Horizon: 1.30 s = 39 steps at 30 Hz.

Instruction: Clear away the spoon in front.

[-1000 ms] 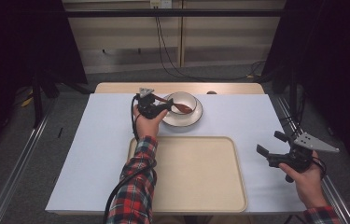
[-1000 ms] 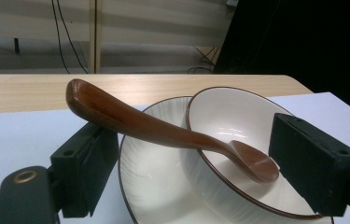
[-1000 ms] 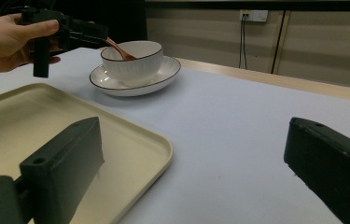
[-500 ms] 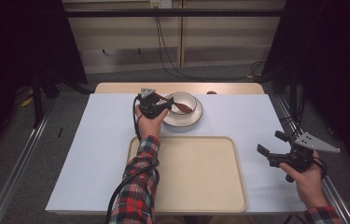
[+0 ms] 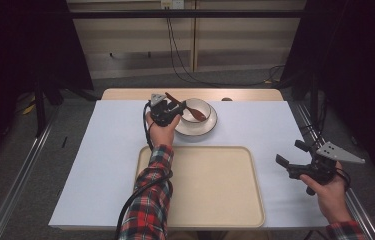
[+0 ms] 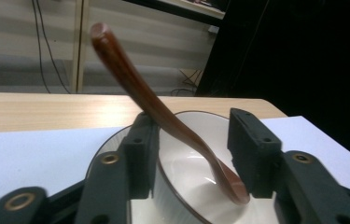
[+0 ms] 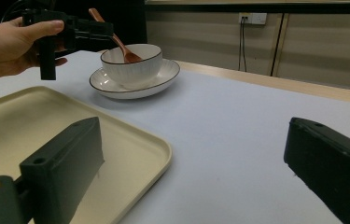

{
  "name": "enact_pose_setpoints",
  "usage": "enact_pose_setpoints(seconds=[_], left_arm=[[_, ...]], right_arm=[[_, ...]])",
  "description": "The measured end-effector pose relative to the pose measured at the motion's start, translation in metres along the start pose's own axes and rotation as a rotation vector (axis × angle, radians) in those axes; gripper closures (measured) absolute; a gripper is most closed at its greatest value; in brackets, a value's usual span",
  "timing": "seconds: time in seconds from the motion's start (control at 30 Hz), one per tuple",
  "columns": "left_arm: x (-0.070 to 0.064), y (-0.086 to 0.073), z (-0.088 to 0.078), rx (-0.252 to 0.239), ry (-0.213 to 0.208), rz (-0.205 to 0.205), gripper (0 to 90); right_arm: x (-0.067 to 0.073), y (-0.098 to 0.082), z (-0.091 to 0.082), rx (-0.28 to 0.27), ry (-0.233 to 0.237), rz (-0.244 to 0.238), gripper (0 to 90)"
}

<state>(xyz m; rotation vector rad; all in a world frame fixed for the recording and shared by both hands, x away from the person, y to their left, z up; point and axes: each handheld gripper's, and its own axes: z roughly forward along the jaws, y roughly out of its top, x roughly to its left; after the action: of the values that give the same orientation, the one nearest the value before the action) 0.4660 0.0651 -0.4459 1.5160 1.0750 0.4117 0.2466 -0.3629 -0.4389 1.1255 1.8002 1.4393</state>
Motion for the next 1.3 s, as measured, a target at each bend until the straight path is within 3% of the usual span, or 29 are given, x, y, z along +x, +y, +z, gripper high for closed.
enact_pose_setpoints(seconds=[0.47, 0.93, 1.17, 1.2, 1.3], left_arm=[[-0.007, 0.000, 0.003, -0.025, -0.049, -0.022, 71.0], [-0.015, 0.003, 0.006, -0.031, -0.064, -0.022, 76.2], [-0.016, 0.004, 0.005, -0.049, -0.071, -0.041, 82.7], [-0.016, 0.005, 0.004, -0.045, -0.096, -0.049, 83.9], [-0.017, 0.007, 0.002, -0.043, -0.095, -0.057, 84.5]], right_arm=[[0.001, 0.001, -0.001, -0.005, 0.011, -0.001, 4.3], [0.001, 0.001, -0.001, -0.006, 0.002, -0.010, 4.4], [0.001, 0.001, -0.001, -0.003, 0.006, -0.012, 4.4], [0.001, 0.001, -0.001, -0.003, 0.006, -0.013, 4.4], [0.001, 0.001, -0.001, -0.002, 0.011, -0.013, 4.4]])
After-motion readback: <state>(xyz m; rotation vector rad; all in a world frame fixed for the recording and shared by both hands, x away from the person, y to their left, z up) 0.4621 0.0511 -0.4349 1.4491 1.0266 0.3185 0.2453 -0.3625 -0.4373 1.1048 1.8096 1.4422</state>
